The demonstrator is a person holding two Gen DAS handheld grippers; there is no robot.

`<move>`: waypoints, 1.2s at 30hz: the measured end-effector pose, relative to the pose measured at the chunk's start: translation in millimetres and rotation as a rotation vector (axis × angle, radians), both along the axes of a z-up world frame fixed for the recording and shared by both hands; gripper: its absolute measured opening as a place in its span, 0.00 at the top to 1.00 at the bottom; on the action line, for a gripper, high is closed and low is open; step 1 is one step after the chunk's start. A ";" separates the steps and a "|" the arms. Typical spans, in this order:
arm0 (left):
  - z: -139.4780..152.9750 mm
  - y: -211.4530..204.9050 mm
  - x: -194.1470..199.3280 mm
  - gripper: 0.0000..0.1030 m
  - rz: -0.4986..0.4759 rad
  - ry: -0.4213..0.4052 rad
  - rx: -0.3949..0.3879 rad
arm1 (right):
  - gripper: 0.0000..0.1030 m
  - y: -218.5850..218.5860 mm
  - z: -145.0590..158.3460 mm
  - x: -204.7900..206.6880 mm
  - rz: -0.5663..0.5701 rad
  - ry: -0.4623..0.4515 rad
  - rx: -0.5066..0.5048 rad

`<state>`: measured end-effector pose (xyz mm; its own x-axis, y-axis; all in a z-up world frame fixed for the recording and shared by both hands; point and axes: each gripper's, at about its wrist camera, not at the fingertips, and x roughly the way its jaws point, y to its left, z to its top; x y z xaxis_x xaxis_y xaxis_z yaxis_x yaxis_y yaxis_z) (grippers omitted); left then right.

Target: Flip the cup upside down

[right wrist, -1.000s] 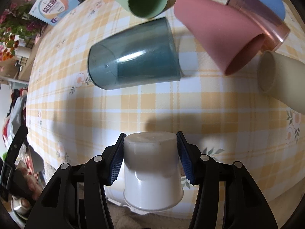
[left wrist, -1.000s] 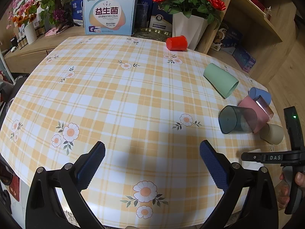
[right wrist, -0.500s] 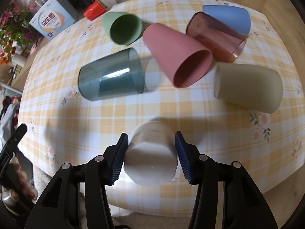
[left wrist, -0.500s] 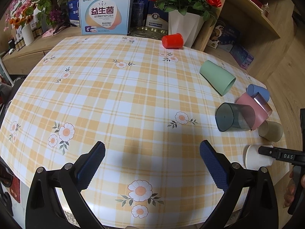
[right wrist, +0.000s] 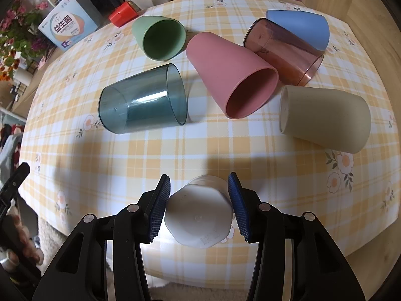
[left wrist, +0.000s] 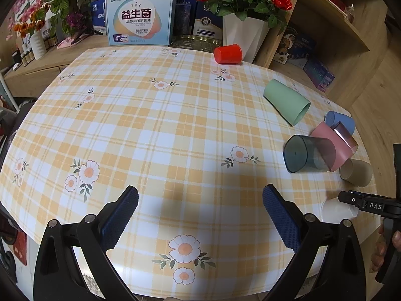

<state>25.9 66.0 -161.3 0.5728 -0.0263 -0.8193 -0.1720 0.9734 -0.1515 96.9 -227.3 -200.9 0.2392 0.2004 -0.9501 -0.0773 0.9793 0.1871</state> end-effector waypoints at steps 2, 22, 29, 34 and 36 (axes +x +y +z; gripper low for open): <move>1.3 0.8 -0.7 0.06 0.002 -0.002 0.002 | 0.55 0.1 -0.1 -0.2 0.000 0.000 0.000; 36.5 5.2 4.4 0.06 -0.017 -0.076 0.063 | 0.55 -8.3 11.7 -5.4 -0.025 -0.033 0.026; 58.7 -1.9 8.0 0.06 -0.059 -0.116 0.099 | 0.53 -9.6 35.7 -8.1 -0.013 -0.088 0.024; 86.7 -10.4 6.2 0.06 -0.093 -0.199 0.144 | 0.47 -14.3 72.7 -13.8 -0.024 -0.209 -0.003; 101.1 -11.9 4.2 0.06 -0.096 -0.240 0.140 | 0.35 -13.6 93.5 -20.8 -0.023 -0.290 0.000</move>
<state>30.1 54.0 -60.2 0.7510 0.0136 -0.6602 -0.0533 0.9978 -0.0401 76.1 -240.9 -107.4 0.5055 0.1918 -0.8413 -0.1054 0.9814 0.1604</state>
